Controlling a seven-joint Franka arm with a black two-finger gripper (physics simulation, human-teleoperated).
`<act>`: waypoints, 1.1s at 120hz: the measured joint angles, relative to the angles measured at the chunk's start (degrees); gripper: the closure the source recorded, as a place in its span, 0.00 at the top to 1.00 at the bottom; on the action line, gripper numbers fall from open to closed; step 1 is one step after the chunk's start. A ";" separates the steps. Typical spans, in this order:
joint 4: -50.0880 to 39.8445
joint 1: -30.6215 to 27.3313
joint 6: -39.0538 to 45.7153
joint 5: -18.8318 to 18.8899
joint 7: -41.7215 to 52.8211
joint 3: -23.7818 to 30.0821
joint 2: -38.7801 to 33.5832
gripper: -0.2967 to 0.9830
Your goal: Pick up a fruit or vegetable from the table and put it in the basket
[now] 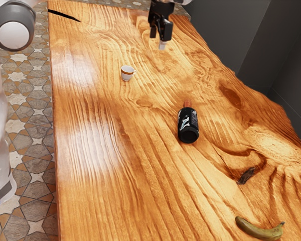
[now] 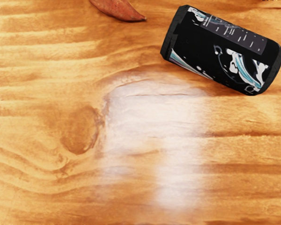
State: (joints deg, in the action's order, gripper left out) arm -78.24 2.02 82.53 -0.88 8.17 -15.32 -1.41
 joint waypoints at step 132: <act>13.42 -2.54 7.24 -1.50 3.63 7.98 26.83 0.75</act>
State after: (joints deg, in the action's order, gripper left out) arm -64.82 -0.52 89.77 -2.38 11.80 -7.34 25.42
